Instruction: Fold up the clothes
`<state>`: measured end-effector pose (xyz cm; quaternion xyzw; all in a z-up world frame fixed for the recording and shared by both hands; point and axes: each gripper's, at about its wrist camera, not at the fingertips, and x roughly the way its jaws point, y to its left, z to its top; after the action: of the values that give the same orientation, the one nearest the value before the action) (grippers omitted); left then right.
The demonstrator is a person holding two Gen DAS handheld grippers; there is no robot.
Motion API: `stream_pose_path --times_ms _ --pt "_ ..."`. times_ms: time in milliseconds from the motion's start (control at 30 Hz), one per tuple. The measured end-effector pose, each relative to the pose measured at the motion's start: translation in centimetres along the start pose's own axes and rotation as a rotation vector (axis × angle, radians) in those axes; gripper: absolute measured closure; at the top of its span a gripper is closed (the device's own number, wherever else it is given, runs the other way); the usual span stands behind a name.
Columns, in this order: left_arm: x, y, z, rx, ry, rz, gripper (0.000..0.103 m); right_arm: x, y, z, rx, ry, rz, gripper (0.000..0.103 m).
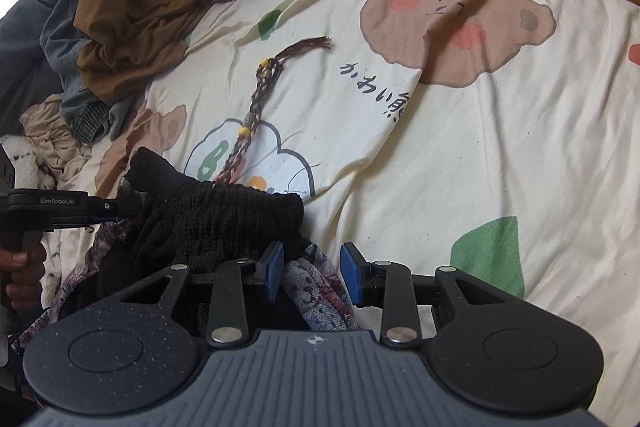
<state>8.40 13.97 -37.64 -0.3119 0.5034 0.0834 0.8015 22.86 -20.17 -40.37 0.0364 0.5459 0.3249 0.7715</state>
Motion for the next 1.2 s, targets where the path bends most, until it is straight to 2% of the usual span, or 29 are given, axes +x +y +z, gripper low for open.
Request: stream_pose_path --times_ms 200,367,600,700,733,933,1200 --pt "-2.3 -0.4 0.9 -0.007 -0.062 -0.023 0.078 0.6 0.1 0.2 -0.027 0.014 -0.005 0.065" --pt "-3.1 -1.0 2.2 0.001 -0.115 -0.027 0.063 0.9 0.2 0.1 -0.027 0.020 -0.001 0.065" --pt "-0.1 -0.1 2.4 -0.024 -0.062 -0.033 0.065 1.0 0.2 0.0 -0.026 0.027 -0.001 0.065" --pt "0.1 0.8 2.0 -0.066 -0.053 -0.060 0.089 1.1 0.2 0.2 -0.028 0.028 -0.004 0.065" --pt "0.0 1.0 2.0 -0.069 -0.055 -0.067 0.091 1.2 0.2 0.2 -0.030 0.028 -0.005 0.065" --pt "-2.5 1.7 1.6 -0.019 -0.079 -0.036 0.095 1.6 0.5 0.5 -0.053 0.031 -0.008 0.065" --pt "-5.3 4.4 1.0 0.021 -0.065 0.049 0.096 2.3 1.2 0.4 -0.102 0.042 -0.001 0.065"
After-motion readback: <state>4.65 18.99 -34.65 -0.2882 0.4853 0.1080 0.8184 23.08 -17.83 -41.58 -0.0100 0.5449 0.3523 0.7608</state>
